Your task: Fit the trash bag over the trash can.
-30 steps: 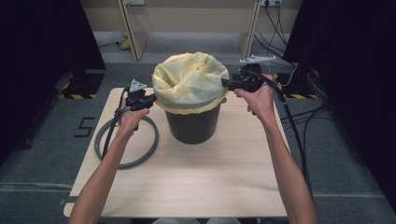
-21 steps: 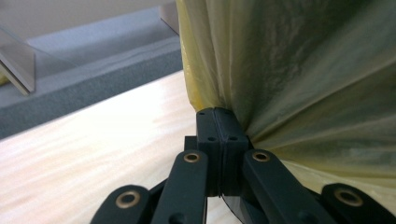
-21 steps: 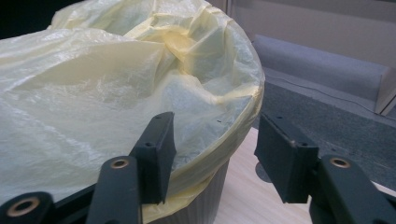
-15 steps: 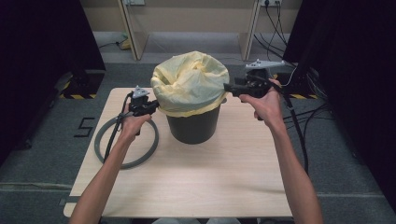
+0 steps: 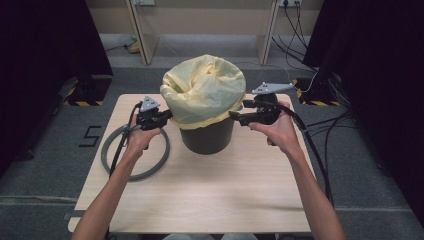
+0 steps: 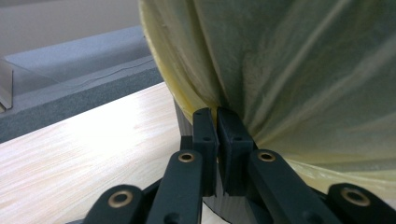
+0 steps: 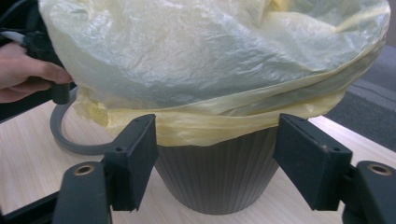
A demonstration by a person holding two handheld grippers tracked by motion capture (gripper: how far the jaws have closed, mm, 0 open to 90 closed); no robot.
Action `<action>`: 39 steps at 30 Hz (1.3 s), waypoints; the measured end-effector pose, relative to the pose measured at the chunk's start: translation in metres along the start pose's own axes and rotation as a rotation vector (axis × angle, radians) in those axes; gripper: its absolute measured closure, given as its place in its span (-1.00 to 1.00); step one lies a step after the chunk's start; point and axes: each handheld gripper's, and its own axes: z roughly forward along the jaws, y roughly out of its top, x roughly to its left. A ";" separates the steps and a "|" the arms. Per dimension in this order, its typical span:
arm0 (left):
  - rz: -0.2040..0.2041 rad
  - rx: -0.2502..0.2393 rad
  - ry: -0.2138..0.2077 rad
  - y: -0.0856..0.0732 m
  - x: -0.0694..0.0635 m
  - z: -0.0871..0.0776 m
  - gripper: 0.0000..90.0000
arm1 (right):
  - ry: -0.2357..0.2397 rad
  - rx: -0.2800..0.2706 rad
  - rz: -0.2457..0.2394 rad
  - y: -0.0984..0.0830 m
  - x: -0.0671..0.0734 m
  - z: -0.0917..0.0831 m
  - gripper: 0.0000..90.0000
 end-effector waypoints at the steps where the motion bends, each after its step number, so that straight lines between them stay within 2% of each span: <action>1: 0.002 0.000 0.001 0.000 0.000 0.000 0.90 | -0.006 0.006 0.001 0.000 -0.001 0.001 -0.36; 3: 0.000 0.000 -0.004 -0.001 -0.001 -0.001 0.89 | -0.009 0.008 0.004 0.000 -0.003 0.004 -0.33; 9: 0.002 0.001 -0.013 -0.001 0.000 -0.002 0.86 | -0.020 0.008 -0.041 0.002 -0.005 0.004 0.06; 15: -0.008 -0.008 -0.026 -0.001 -0.001 -0.004 0.82 | -0.017 0.034 -0.069 0.002 -0.008 0.010 0.54; 19: -0.008 -0.011 -0.031 -0.001 -0.002 -0.005 0.82 | -0.011 0.022 -0.088 0.000 -0.013 0.010 0.89; 24: -0.005 -0.017 -0.027 -0.002 -0.003 -0.006 0.86 | 0.000 0.055 -0.087 -0.011 -0.021 0.012 0.96; 27: -0.003 -0.013 -0.023 -0.004 -0.003 -0.004 0.89 | 0.001 0.074 -0.065 -0.022 -0.028 0.019 0.97; 31: 0.004 0.000 -0.009 -0.006 -0.003 0.001 0.92 | 0.006 0.119 -0.033 -0.042 -0.037 0.036 0.97; 36: 0.028 0.024 0.020 -0.010 -0.001 0.008 0.93 | 0.017 0.171 -0.022 -0.061 -0.041 0.059 0.97; 39: 0.010 0.036 0.020 -0.014 0.002 0.017 0.94 | 0.021 0.189 -0.011 -0.068 -0.044 0.069 0.97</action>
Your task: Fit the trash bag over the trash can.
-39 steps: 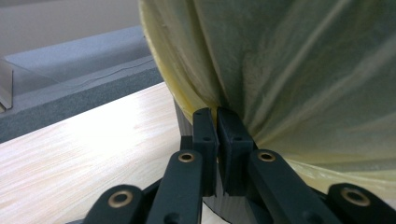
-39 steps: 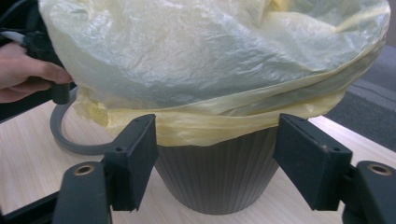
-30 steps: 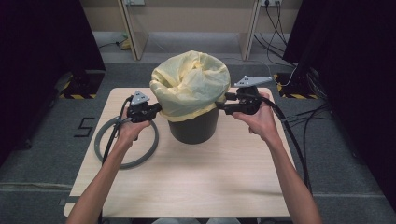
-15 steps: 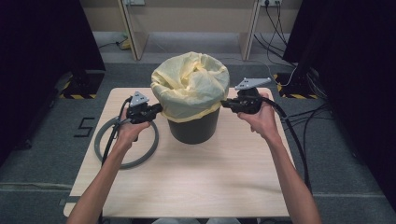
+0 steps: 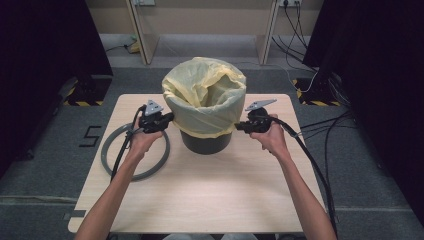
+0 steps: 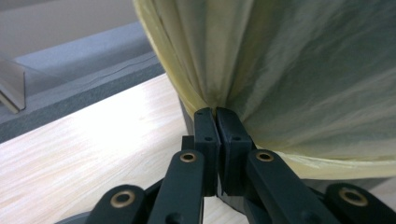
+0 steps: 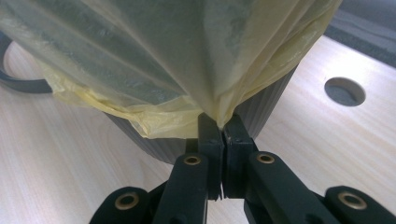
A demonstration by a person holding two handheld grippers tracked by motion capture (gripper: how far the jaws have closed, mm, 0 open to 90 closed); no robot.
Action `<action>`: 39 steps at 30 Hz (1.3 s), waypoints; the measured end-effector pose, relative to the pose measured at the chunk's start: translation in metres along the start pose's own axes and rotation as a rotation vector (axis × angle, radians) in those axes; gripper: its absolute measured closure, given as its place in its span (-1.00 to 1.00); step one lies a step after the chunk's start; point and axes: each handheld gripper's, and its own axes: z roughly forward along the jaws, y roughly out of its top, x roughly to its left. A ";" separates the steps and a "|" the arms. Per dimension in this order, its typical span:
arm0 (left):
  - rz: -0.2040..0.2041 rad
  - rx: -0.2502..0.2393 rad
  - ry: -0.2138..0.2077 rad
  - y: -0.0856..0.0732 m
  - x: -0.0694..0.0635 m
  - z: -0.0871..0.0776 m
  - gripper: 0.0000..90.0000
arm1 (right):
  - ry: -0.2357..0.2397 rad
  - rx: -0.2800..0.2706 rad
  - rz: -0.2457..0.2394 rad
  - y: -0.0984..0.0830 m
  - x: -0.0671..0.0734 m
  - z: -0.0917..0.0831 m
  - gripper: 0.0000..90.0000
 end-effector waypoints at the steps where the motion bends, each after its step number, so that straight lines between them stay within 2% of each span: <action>1: -0.002 0.005 0.002 -0.001 0.001 0.003 0.94 | 0.006 -0.004 0.009 -0.001 -0.001 0.002 0.97; 5: 0.014 0.025 0.017 -0.006 0.002 0.012 0.95 | 0.020 -0.002 0.022 -0.001 -0.002 0.006 0.97; 7: 0.040 0.040 0.032 -0.011 -0.001 0.017 0.97 | 0.016 0.006 0.016 -0.002 -0.001 0.008 0.97; 11: 0.032 0.039 0.030 -0.014 0.000 0.019 0.97 | 0.020 0.008 0.021 -0.004 -0.001 0.009 0.96; 12: 0.036 0.041 0.032 -0.014 0.000 0.019 0.97 | 0.018 0.006 0.022 -0.005 -0.001 0.009 0.90; 14: 0.028 0.036 0.028 -0.014 0.001 0.014 0.94 | -0.006 0.010 0.027 -0.005 -0.001 0.007 0.64; 15: 0.017 0.030 0.023 -0.014 0.002 0.011 0.85 | -0.026 -0.005 0.030 -0.004 -0.001 0.001 0.43; 17: 0.000 0.014 0.002 -0.014 0.005 0.003 0.78 | -0.047 -0.036 0.043 -0.003 0.000 -0.009 0.25; 19: 0.005 -0.002 -0.004 -0.014 0.005 -0.005 0.73 | -0.065 -0.080 0.035 0.000 0.001 -0.024 0.18; 22: 0.018 -0.021 -0.020 -0.012 0.001 -0.014 0.69 | -0.058 -0.137 0.022 0.007 0.005 -0.044 0.06; 25: 0.036 -0.027 -0.035 -0.009 -0.005 -0.019 0.64 | -0.061 -0.130 0.014 0.011 0.007 -0.047 -0.09; 29: 0.044 -0.042 -0.051 -0.006 -0.011 -0.025 0.54 | -0.047 -0.131 -0.001 0.012 0.008 -0.039 -0.18; 30: 0.043 -0.044 -0.051 -0.005 -0.011 -0.027 0.49 | -0.044 -0.129 -0.009 0.013 0.009 -0.036 -0.17; 31: 0.042 -0.045 -0.050 -0.004 -0.010 -0.027 0.44 | -0.046 -0.119 -0.021 0.014 0.009 -0.033 -0.07; 34: 0.014 -0.055 -0.050 -0.004 -0.005 -0.029 0.37 | -0.019 -0.127 -0.060 0.016 0.009 -0.030 0.33; 39: -0.011 -0.054 -0.042 -0.006 0.003 -0.030 0.31 | 0.002 -0.137 -0.071 0.019 0.005 -0.031 0.95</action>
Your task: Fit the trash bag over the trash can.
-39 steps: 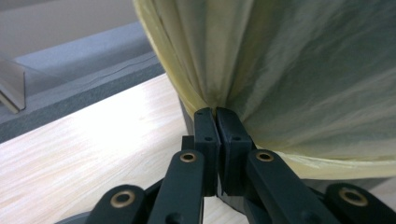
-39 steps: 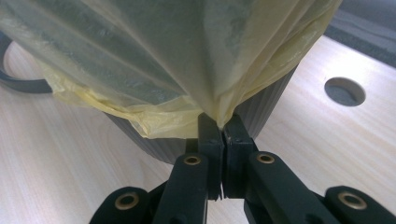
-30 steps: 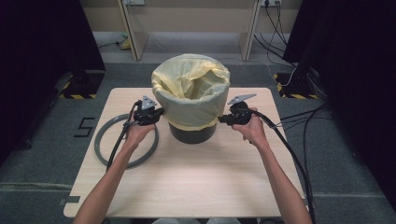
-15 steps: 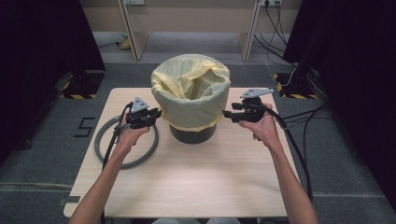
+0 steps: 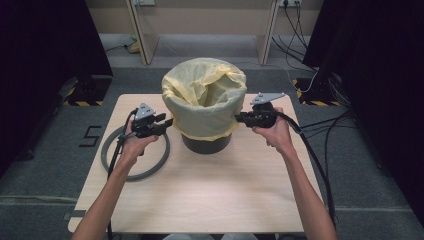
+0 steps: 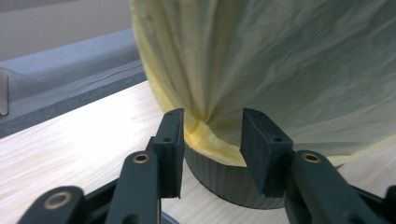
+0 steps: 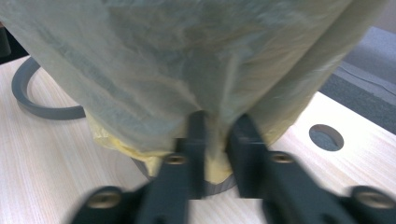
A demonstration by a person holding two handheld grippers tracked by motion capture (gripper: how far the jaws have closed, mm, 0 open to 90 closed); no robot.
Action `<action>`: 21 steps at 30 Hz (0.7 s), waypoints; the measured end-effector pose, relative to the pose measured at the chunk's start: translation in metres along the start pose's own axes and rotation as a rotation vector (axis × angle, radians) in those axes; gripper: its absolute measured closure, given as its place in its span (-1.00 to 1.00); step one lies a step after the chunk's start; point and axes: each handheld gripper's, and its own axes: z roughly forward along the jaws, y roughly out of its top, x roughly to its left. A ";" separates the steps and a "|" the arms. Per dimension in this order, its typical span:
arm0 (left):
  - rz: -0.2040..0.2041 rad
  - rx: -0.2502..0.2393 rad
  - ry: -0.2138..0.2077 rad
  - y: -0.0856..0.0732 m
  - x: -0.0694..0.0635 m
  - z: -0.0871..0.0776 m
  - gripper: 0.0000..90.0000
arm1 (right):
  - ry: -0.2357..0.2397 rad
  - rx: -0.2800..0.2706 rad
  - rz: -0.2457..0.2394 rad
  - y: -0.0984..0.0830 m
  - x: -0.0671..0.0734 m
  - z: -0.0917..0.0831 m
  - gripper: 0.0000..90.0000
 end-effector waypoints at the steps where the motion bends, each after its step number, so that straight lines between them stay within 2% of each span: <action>1: -0.008 -0.004 -0.001 0.000 0.001 0.000 0.31 | -0.006 0.000 0.001 0.001 -0.001 0.000 1.00; 4: -0.023 -0.010 -0.001 0.000 0.004 -0.003 0.29 | -0.023 0.012 -0.003 0.002 -0.005 0.000 1.00; 7: -0.036 -0.015 0.007 0.002 0.007 -0.006 0.25 | -0.053 0.014 0.016 0.004 -0.014 0.000 1.00; 9: -0.055 -0.023 0.006 0.004 0.009 -0.008 0.20 | -0.080 0.008 0.038 0.006 -0.023 0.001 1.00; 13: -0.067 -0.037 0.022 0.007 0.013 -0.012 0.14 | -0.127 -0.004 0.077 0.009 -0.044 0.007 1.00; 18: -0.063 -0.039 0.022 0.008 0.013 -0.013 0.14 | -0.128 -0.001 0.095 0.018 -0.059 0.015 1.00; 19: -0.058 -0.037 0.019 0.008 0.012 -0.012 0.14 | -0.127 0.003 0.104 0.020 -0.060 0.016 0.97; 21: -0.046 -0.029 0.008 0.008 0.009 -0.010 0.15 | -0.135 -0.011 0.137 0.022 -0.061 0.014 0.59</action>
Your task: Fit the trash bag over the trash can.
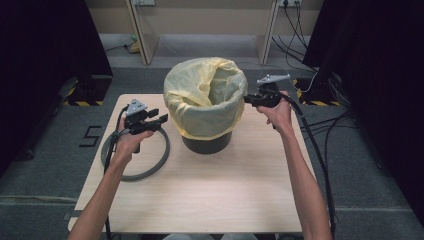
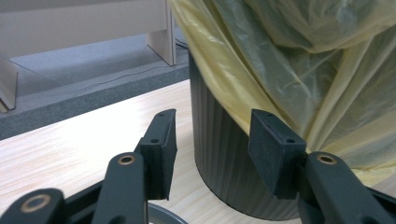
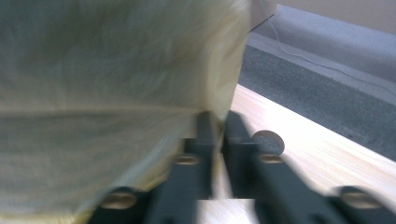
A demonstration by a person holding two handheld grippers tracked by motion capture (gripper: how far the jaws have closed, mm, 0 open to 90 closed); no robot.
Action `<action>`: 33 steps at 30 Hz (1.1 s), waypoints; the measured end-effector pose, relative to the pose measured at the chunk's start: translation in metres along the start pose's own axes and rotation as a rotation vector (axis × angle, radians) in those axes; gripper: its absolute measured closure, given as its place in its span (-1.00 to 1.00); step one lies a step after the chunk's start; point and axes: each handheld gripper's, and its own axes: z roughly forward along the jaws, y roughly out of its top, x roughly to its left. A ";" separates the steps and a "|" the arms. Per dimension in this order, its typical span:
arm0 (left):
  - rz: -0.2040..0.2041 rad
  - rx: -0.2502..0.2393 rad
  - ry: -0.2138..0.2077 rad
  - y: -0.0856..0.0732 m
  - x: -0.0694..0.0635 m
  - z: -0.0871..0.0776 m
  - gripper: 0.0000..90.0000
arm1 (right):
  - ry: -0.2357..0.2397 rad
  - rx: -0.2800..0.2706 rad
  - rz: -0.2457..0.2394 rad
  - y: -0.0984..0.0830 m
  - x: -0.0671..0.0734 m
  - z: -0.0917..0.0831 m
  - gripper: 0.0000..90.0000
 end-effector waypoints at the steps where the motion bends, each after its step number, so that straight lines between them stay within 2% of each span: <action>1: 0.006 0.001 -0.007 0.000 -0.002 0.001 0.16 | -0.010 -0.005 0.017 0.001 0.002 -0.004 0.44; 3: 0.015 0.005 -0.014 0.000 -0.005 0.002 0.16 | -0.021 -0.020 0.028 0.002 0.007 -0.015 0.20; 5: 0.019 0.005 -0.014 0.000 -0.006 0.002 0.17 | -0.033 -0.069 0.047 0.005 0.017 -0.034 0.08; 9: 0.019 0.004 -0.008 0.001 -0.005 0.001 0.17 | -0.036 -0.162 0.059 0.016 0.033 -0.069 -0.03; 11: 0.017 0.003 -0.003 0.001 -0.004 -0.001 0.17 | -0.023 -0.191 0.056 0.023 0.041 -0.080 -0.05; 13: 0.016 0.005 -0.002 0.002 -0.004 -0.001 0.17 | 0.013 -0.195 0.042 0.028 0.052 -0.083 -0.07; 16: 0.019 0.006 -0.004 0.002 -0.005 -0.002 0.16 | 0.060 -0.190 0.019 0.034 0.069 -0.080 -0.09; 18: 0.025 0.010 -0.003 0.002 -0.005 -0.004 0.16 | 0.071 -0.182 -0.004 0.036 0.079 -0.075 -0.09; 20: 0.024 0.006 -0.003 0.003 -0.004 -0.005 0.16 | 0.085 -0.162 -0.032 0.037 0.085 -0.070 0.02; 23: 0.023 0.004 -0.001 0.004 -0.003 -0.007 0.15 | 0.098 -0.148 -0.081 0.038 0.087 -0.064 0.41; 27: 0.018 0.000 -0.001 0.005 -0.002 -0.008 0.15 | 0.100 -0.147 -0.126 0.039 0.082 -0.059 0.90; 29: 0.014 0.000 -0.004 0.005 -0.002 -0.008 0.14 | 0.097 -0.150 -0.123 0.040 0.075 -0.056 0.99; 33: 0.014 0.000 -0.003 0.006 -0.001 -0.009 0.13 | 0.071 -0.144 -0.113 0.046 0.061 -0.050 1.00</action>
